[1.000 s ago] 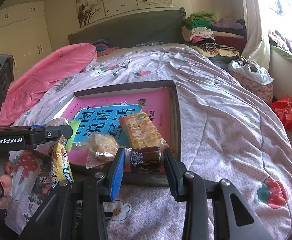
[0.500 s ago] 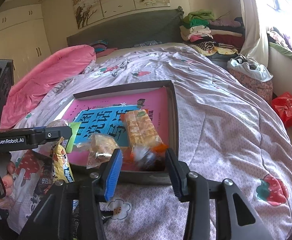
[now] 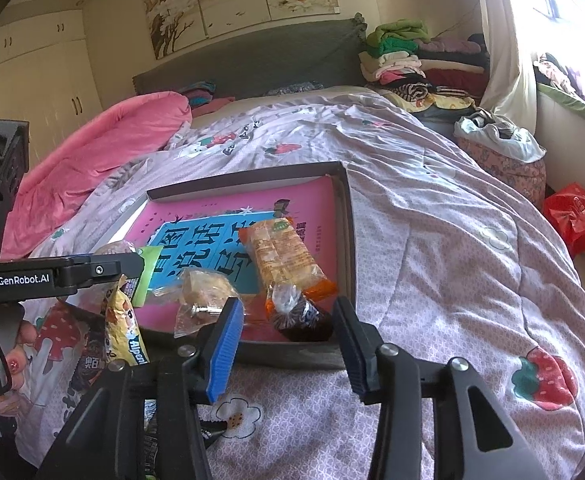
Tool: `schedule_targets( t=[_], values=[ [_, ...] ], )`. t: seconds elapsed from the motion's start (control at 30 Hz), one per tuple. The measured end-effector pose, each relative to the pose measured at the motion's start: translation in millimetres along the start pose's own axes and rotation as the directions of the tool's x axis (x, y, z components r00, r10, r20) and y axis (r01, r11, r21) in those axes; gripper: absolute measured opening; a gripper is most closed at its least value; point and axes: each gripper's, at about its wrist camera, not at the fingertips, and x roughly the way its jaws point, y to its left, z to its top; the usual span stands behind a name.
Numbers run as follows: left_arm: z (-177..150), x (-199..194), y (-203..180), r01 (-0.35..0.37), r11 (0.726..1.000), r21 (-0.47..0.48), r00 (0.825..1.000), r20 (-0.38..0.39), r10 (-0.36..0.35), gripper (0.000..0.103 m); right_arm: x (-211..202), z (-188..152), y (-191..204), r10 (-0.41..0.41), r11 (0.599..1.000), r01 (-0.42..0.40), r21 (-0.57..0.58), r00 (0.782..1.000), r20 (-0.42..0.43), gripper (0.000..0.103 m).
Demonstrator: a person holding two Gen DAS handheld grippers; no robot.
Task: Organize snacks
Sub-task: 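Open the right tool to drop the chocolate pack while the left tool releases the clear bag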
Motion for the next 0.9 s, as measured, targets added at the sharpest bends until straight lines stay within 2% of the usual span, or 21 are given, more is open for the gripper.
schedule_targets(
  t=[0.27,0.9],
  values=[
    [-0.6,0.4,0.4,-0.031,1.0,0.005,1.0,-0.003,0.031,0.073,-0.2,0.3,-0.1,0.0,1.0,0.0,0.001,1.0,0.001,0.047],
    [1.5,-6.0,0.8,-0.017,1.0,-0.013,1.0,0.019,0.017,0.077,-1.8,1.2,1.7,0.0,1.0,0.0,0.002,1.0,0.009,0.048]
  ],
)
